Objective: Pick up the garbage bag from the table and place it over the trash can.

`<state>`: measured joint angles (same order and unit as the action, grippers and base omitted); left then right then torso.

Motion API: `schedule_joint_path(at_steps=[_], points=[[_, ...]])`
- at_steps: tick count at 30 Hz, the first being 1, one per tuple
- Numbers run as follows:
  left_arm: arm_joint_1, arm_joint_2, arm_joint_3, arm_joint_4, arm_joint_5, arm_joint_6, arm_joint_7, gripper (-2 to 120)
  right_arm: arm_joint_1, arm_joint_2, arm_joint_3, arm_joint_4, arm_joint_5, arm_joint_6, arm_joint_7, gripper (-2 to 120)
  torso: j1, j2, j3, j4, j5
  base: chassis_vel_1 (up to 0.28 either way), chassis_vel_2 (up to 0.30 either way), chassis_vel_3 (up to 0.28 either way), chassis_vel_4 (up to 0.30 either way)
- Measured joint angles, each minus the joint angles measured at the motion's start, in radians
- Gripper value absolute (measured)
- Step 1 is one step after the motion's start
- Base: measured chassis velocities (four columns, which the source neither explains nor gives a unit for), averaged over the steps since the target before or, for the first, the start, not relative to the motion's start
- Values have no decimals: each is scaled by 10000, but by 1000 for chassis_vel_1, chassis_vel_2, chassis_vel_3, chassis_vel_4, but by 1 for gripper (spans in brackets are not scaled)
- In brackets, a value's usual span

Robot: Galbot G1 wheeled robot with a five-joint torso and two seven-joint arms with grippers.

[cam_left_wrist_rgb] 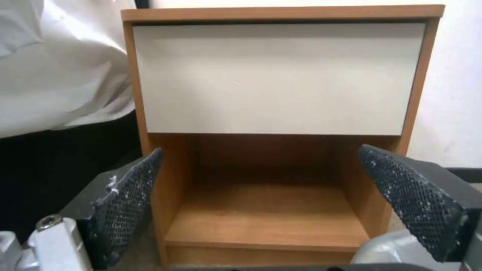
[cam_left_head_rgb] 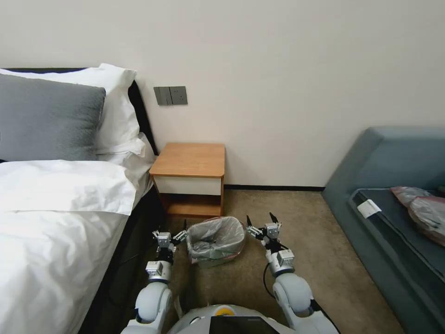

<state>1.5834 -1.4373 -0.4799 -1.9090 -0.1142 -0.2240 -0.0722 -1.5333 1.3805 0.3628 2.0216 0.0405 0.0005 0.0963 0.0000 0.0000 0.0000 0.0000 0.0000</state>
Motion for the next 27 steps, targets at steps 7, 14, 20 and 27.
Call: schedule_joint_path(at_steps=[7,14,20,27], points=[[1,4,4,-6,-35,39,-19,99,1,0,6,0,5,0,0,100,0,0,0,0,0,0,0,0,0],[1,7,9,-15,-56,86,-24,99,3,-4,6,11,19,-10,-1,100,0,0,0,0,0,0,0,0,0],[1,8,12,-23,-68,112,-29,99,6,-7,6,23,31,-21,-4,100,0,0,0,-1,0,0,0,0,0],[1,8,17,-30,-75,130,-35,99,9,-12,5,33,41,-30,-7,100,0,0,0,0,0,0,0,0,0]])
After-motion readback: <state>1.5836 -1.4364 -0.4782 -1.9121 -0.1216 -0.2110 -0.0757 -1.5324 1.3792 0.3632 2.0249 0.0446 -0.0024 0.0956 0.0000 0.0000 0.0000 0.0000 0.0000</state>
